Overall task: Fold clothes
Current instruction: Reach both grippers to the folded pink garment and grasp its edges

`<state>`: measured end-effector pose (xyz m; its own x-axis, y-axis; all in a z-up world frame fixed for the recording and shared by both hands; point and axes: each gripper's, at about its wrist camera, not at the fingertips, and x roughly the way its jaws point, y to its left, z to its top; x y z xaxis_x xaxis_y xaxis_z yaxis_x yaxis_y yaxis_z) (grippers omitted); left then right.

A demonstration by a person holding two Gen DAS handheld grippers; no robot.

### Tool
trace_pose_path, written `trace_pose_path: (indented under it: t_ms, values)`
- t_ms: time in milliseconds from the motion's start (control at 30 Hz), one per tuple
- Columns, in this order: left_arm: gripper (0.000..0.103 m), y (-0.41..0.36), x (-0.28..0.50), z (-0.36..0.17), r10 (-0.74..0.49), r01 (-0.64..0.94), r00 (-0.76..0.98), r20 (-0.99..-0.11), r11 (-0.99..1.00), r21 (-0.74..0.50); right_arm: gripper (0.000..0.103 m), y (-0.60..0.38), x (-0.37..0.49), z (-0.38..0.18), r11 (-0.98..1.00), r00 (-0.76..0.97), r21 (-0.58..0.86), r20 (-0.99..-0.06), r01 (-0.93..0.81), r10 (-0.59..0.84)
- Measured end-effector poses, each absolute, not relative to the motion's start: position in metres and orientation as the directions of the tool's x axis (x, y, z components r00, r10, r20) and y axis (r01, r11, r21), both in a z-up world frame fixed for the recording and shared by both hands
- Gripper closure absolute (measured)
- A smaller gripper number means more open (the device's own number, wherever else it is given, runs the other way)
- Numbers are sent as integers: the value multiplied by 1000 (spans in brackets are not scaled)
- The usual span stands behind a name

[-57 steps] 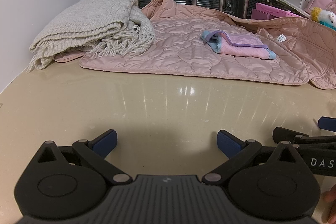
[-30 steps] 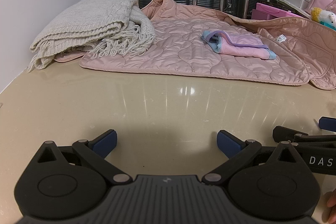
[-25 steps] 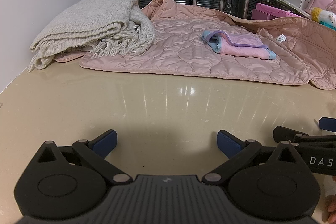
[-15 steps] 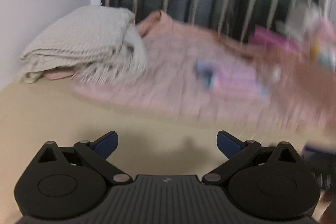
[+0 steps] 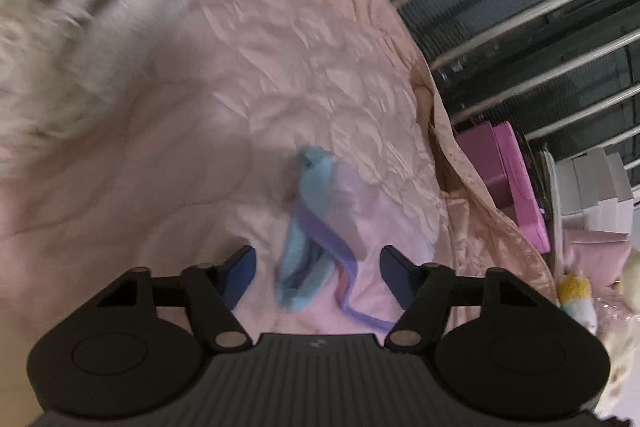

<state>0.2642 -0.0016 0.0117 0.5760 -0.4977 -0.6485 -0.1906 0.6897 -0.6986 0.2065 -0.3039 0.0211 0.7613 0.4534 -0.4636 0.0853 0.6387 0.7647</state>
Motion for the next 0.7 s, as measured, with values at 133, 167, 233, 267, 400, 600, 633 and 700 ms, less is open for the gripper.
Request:
trace_pose_path:
  t_ms: [133, 167, 233, 267, 400, 600, 633, 700]
  values:
    - [63, -9, 281, 5, -545, -173, 558, -626, 661, -730, 49, -304, 227, 5, 642, 750, 755, -499, 130, 435]
    - [68, -11, 284, 5, -550, -166, 555, -625, 662, -731, 52, -305, 232, 2, 645, 748, 750, -510, 145, 424]
    - [77, -10, 285, 5, -558, -158, 555, -616, 656, -738, 53, -307, 232, 0, 643, 749, 749, -517, 162, 414]
    - [80, -8, 286, 6, -562, -157, 559, -609, 650, -744, 55, -309, 231, 0, 640, 750, 750, -518, 167, 411]
    - [80, -3, 285, 14, -588, -123, 569, -575, 631, -766, 53, -313, 221, 7, 662, 759, 731, -523, 166, 387]
    - [81, -10, 289, 15, -570, -109, 568, -594, 663, -741, 58, -314, 228, 0, 674, 766, 720, -525, 167, 371]
    - [88, -10, 289, 15, -568, -101, 575, -589, 665, -740, 72, -313, 232, -4, 668, 771, 730, -508, 148, 384]
    - [96, -10, 287, 17, -550, -81, 593, -589, 686, -723, 90, -308, 238, -7, 694, 780, 709, -502, 124, 374]
